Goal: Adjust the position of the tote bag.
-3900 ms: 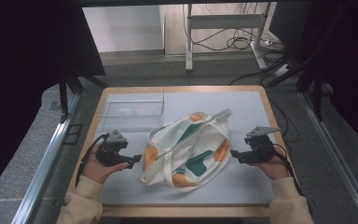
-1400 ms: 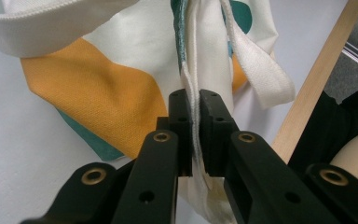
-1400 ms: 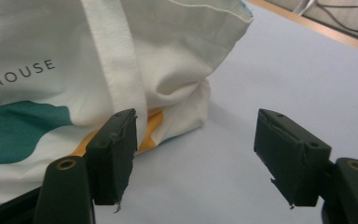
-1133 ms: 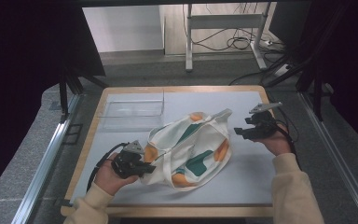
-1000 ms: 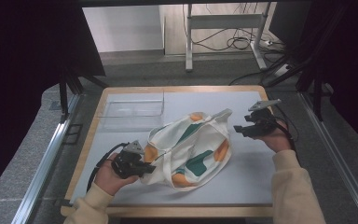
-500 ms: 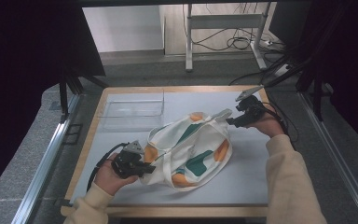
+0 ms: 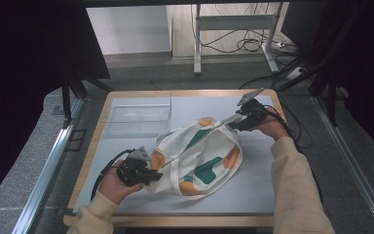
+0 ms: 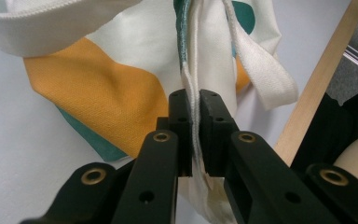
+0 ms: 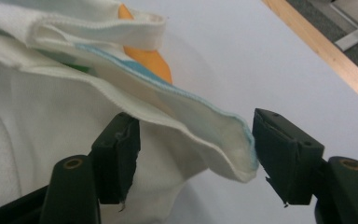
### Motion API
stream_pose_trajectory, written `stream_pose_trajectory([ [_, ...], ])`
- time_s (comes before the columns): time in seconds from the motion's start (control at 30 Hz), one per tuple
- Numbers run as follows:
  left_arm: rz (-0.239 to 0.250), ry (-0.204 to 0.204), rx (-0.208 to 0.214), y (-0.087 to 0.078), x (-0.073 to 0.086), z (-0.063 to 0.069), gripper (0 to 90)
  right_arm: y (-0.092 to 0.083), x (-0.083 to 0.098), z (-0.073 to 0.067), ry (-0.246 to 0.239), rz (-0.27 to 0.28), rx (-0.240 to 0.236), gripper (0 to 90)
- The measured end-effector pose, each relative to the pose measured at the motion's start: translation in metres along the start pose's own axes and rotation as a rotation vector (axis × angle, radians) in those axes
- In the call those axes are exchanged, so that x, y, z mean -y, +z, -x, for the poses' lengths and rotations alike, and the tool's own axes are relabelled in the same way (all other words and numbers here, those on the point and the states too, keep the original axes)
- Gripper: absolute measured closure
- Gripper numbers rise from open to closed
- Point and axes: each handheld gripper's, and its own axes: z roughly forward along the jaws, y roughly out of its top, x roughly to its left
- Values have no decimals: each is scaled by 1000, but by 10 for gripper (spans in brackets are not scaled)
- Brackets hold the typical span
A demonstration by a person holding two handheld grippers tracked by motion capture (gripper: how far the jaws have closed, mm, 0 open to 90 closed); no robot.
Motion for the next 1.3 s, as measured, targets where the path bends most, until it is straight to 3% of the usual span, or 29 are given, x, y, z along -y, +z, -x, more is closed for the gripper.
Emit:
stream_pose_trajectory([
  [0.03, 0, 1, -2, 0, 0, 0, 847, 1, -1, 0, -3, 8, 4, 354],
  [0.07, 0, 2, -3, 0, 0, 1, 847, 2, -3, -1, -18, 18, 1, 426],
  [0.13, 0, 2, -2, 0, 0, 0, 847, 2, -3, -1, -25, 18, 2, 452],
  [0.27, -1, -2, 1, 1, 0, -1, 847, -1, -2, 0, -22, -9, 16, 681],
  [0.4, -4, 2, -1, 1, 0, 0, 846, -9, -1, 0, -19, -10, -7, 776],
  [0.57, -5, -1, -2, 1, 1, -1, 846, -10, -1, -2, -27, -16, 2, 793],
  [0.73, -9, 9, -18, 0, 0, 0, 846, -14, -1, -3, -4, -17, -1, 793],
  [0.9, -23, 19, -34, 0, -1, -4, 847, -28, 0, -8, -9, -15, 5, 798],
  [1.07, -19, 16, -70, -8, -4, -12, 850, -42, 6, -13, 2, -5, -4, 798],
  [1.3, -7, -9, -91, -11, -6, -30, 850, -57, 28, -27, 21, 27, -11, 796],
])
